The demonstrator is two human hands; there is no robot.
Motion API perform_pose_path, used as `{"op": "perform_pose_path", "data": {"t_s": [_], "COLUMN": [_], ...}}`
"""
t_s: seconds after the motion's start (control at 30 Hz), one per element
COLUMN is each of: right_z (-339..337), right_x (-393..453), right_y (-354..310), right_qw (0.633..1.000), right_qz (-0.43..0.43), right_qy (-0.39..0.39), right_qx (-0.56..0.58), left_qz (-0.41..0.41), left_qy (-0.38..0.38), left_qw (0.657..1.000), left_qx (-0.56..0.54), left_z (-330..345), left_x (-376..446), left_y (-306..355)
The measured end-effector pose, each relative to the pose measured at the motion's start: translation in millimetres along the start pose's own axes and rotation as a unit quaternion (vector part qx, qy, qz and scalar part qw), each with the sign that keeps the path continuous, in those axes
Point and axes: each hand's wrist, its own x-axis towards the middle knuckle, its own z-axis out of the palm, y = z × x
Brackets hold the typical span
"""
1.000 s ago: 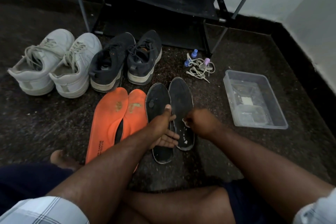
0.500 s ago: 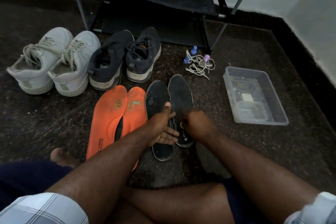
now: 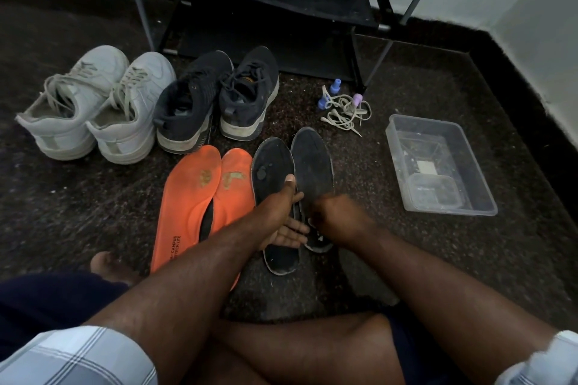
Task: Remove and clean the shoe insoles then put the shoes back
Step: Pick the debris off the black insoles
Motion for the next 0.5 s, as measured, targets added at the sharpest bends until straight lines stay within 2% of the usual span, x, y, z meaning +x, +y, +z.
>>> {"op": "perform_pose_path", "data": {"t_s": [0.13,0.27,0.4,0.5], "right_z": [-4.2,0.1,-2.5,-0.7], "right_x": [7.6,-3.1,4.8,-0.7], "right_y": [14.3,2.9,13.7,5.7], "right_qw": [0.996,1.000,0.997,1.000], "right_qz": [0.064,-0.012,0.051,0.020], "right_qy": [0.065,-0.003,0.052,0.016], "right_qx": [-0.002,-0.009,-0.005,-0.017], "left_qz": [-0.002,-0.001,0.000,-0.001], "left_qy": [0.002,0.001,0.008,0.009], "left_qw": [1.000,1.000,1.000,1.000], "left_qx": [-0.003,-0.003,-0.003,-0.006], "left_z": [-0.9,-1.4,0.2,0.5], "left_x": [-0.3,0.3,0.8,0.6], "left_y": [-1.6,-1.2,-1.3,-1.8]}}
